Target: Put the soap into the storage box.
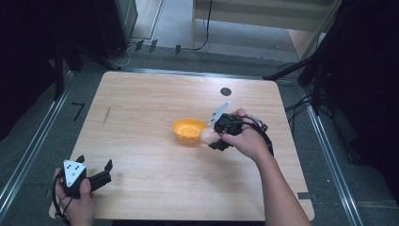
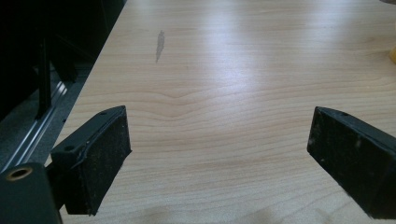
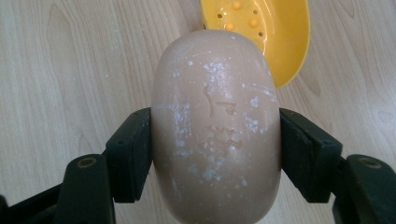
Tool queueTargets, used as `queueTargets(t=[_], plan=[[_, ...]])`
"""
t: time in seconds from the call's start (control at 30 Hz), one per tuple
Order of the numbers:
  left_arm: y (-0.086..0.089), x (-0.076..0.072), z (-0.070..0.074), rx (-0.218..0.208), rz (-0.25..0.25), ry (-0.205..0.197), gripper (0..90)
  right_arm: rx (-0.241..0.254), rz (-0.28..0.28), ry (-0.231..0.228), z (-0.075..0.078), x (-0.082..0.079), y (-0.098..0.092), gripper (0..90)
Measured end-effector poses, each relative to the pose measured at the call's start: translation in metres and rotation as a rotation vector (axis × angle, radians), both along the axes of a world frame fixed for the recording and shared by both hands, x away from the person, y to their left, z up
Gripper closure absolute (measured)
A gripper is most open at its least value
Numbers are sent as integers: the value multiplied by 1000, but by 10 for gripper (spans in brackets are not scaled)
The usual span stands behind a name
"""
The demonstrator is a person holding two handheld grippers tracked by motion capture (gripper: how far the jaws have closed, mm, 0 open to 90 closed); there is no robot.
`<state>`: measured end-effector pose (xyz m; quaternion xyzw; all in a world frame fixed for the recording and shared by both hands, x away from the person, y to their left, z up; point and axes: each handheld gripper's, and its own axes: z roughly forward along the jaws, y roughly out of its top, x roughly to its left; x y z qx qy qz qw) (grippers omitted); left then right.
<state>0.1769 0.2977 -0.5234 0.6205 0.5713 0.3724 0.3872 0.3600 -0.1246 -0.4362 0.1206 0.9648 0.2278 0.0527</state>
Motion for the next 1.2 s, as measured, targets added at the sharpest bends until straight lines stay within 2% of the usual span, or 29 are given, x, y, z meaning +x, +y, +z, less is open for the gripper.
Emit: queueTargets(t=[0.5, 0.73, 0.8, 0.83, 0.9, 1.13, 1.2], plan=[[1, 1, 0, -9, 1, 5, 63, -9, 46, -8, 7, 15, 25, 335], [1, 0, 0, -10, -1, 2, 63, -43, 59, -8, 6, 19, 35, 335], [0, 0, 0, -2, -2, 2, 63, -38, 61, -12, 7, 22, 37, 335], [0, 0, 0, 3, -4, 1, 63, -22, 55, 1, 6, 24, 38, 335], [0, 0, 0, 4, -4, 0, 63, -20, 50, 8, 4, 26, 40, 335], [0, 0, 0, 1, -4, 0, 63, -36, 50, -3, 0, 33, 42, 335], [0, 0, 0, 2, -5, 1, 63, -29, 73, -10, 0, 37, 47, 335]])
